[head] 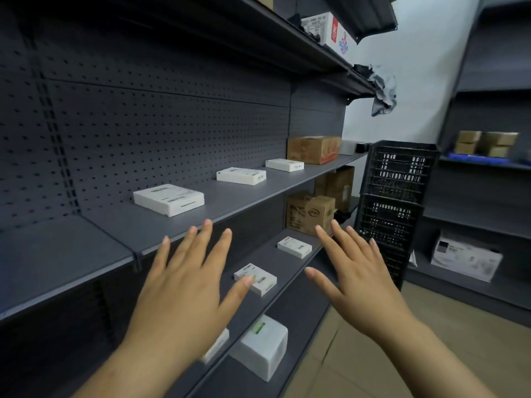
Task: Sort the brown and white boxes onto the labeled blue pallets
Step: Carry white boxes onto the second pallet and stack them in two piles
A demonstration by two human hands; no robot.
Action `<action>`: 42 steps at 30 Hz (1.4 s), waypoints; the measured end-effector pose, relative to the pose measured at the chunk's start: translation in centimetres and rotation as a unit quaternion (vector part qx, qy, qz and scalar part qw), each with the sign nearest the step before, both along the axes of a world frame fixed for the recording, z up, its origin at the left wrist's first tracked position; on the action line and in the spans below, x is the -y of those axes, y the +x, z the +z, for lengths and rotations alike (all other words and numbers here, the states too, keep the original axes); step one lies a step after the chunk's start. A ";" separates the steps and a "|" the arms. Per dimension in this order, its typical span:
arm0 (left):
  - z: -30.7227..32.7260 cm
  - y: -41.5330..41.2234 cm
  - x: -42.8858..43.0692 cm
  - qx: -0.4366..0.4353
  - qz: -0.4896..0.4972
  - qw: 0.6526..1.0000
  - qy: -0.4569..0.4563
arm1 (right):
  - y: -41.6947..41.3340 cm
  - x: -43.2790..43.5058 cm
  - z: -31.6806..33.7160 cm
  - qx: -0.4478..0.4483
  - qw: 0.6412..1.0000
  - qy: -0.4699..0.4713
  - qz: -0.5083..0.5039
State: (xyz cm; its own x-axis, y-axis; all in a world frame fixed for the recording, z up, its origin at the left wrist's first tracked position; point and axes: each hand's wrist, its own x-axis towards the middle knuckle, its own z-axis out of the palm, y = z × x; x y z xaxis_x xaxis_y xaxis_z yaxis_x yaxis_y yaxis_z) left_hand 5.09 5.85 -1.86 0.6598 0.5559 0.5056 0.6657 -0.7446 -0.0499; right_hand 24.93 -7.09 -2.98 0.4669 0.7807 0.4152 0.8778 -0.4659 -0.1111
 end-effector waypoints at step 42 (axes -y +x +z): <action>2.2 47.4 -34.3 -0.016 0.506 0.834 -0.218 | 55.8 -52.5 3.6 -0.137 0.953 -0.203 0.177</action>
State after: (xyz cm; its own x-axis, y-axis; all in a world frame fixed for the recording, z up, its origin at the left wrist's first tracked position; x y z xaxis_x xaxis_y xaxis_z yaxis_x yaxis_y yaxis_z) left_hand 52.47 40.13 0.32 -0.2498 0.9630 0.1012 0.9680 0.2460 0.0491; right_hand 80.71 45.39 0.63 0.1910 0.9801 -0.0542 0.9521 -0.1984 -0.2328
